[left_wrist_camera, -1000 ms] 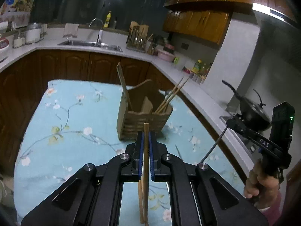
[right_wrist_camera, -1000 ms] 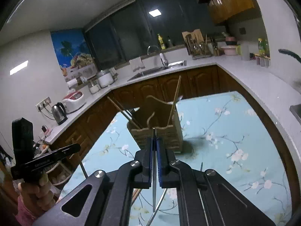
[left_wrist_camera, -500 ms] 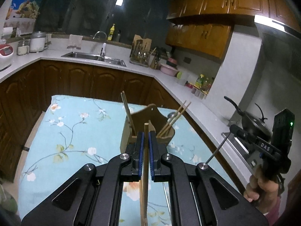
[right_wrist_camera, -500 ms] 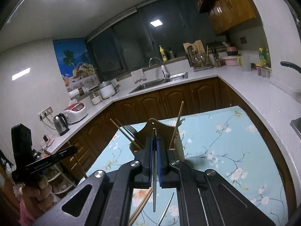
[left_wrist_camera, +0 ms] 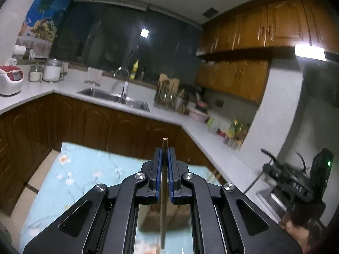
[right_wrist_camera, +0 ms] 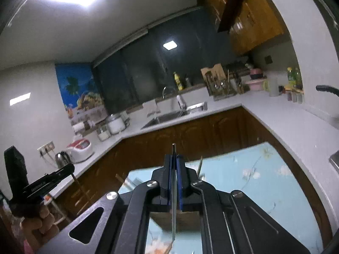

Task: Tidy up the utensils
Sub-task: 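Lift both held chopsticks up over the wooden holder, then lower the chopsticks into the holder and open both tools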

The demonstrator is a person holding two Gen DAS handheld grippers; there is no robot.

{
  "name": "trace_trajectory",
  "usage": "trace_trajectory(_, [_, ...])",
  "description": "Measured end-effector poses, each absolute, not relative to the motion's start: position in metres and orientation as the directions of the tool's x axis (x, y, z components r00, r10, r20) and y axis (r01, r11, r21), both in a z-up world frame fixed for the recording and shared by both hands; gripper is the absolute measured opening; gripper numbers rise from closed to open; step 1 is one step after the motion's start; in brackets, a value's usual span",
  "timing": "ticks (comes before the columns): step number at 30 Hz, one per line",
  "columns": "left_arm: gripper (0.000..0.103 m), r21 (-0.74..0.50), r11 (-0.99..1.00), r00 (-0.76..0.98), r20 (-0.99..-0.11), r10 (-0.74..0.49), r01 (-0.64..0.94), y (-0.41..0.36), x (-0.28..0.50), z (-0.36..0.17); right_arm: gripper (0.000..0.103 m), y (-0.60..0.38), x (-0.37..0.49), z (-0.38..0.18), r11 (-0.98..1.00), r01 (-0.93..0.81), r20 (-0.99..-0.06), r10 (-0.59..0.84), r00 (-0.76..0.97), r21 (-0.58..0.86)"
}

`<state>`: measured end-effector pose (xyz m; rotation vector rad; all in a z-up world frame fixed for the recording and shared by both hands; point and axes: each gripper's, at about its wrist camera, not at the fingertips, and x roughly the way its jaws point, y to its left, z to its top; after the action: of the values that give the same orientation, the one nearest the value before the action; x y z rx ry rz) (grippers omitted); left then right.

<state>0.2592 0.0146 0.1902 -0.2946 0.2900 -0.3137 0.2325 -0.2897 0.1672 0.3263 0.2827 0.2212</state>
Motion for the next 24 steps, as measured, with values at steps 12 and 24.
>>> trace_trajectory(12, [0.004,-0.334,0.926,0.956,-0.167,-0.242,0.176,-0.009,0.332,0.177,0.004,-0.283,0.287,0.163,0.945,-0.118,-0.188,0.181,0.965,0.306])
trace_trajectory(24, [0.004,-0.335,0.928,0.919,-0.292,-0.266,0.162,-0.020,0.342,0.098,0.005,-0.274,0.308,0.105,0.946,-0.103,-0.295,0.198,0.935,0.306])
